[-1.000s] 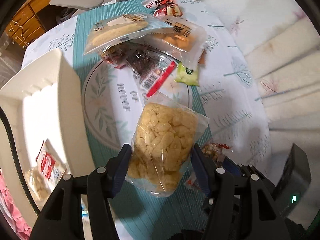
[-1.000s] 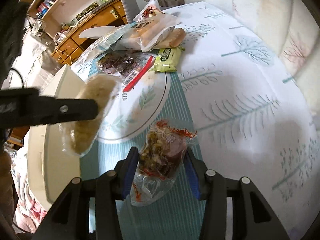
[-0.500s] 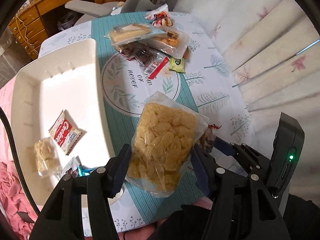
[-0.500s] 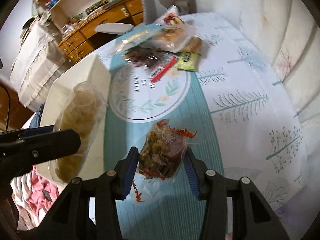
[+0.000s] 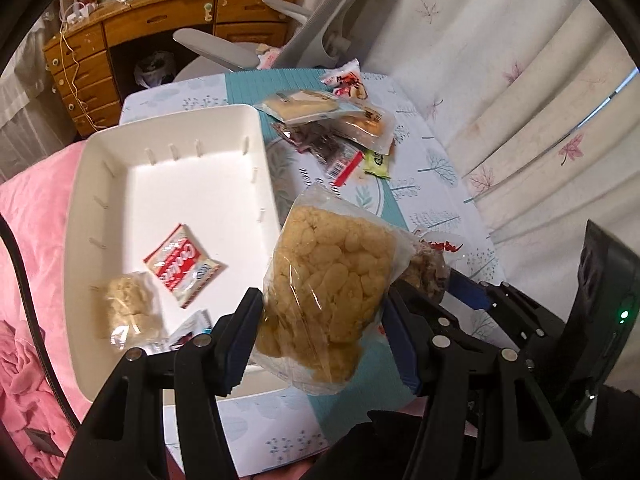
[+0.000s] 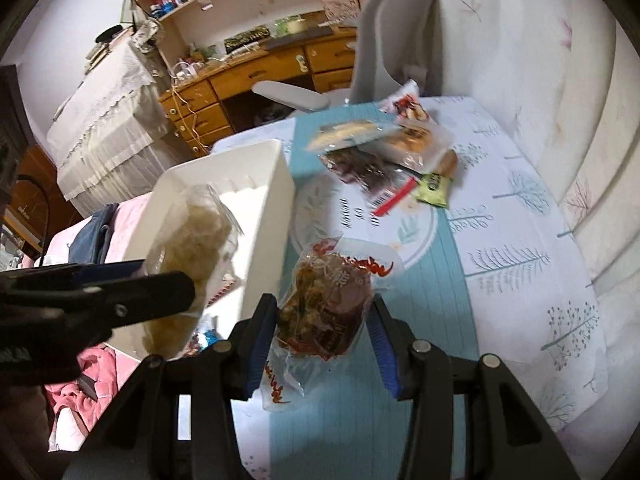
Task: Organize snacks
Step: 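Carry both bags over the white tray and open both grippers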
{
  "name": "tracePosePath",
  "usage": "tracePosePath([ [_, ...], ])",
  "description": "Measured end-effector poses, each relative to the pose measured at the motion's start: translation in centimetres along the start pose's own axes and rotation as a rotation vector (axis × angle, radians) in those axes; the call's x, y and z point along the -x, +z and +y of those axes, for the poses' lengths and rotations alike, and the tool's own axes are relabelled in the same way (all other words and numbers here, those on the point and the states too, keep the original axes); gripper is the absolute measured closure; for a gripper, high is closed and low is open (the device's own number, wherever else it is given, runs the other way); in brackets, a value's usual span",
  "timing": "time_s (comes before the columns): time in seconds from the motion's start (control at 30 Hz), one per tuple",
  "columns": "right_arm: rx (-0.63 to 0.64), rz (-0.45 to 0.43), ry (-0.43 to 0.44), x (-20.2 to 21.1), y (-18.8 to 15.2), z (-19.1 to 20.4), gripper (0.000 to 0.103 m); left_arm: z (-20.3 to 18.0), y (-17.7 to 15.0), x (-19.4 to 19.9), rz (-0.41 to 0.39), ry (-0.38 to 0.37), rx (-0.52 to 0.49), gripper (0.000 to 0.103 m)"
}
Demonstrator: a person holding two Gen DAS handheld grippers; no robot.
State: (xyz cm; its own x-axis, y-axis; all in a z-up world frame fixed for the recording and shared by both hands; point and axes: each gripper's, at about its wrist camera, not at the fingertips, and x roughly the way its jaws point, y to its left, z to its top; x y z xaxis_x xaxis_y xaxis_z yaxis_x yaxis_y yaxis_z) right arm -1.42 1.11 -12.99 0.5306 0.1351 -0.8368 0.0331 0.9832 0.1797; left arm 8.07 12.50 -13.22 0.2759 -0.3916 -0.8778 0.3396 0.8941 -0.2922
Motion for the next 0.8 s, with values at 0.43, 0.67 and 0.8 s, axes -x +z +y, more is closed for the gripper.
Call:
tracePosePath([
  [0.43,0.078,-0.046,0.04,0.4,-0.8,6.3,0.057,7.3,-2.4,2.6,-0.073,0.063,0.084,0.044],
  [0.67,0.142,-0.033,0.052,-0.1,-1.3,9.1,0.057,11.7,-3.6,2.8,-0.094,0.116,0.178,0.044],
  [0.8,0.166,-0.031,0.057,-0.6,-1.2,10.3,0.056,13.4,-4.0,2.9,-0.101,0.126,0.219,0.044],
])
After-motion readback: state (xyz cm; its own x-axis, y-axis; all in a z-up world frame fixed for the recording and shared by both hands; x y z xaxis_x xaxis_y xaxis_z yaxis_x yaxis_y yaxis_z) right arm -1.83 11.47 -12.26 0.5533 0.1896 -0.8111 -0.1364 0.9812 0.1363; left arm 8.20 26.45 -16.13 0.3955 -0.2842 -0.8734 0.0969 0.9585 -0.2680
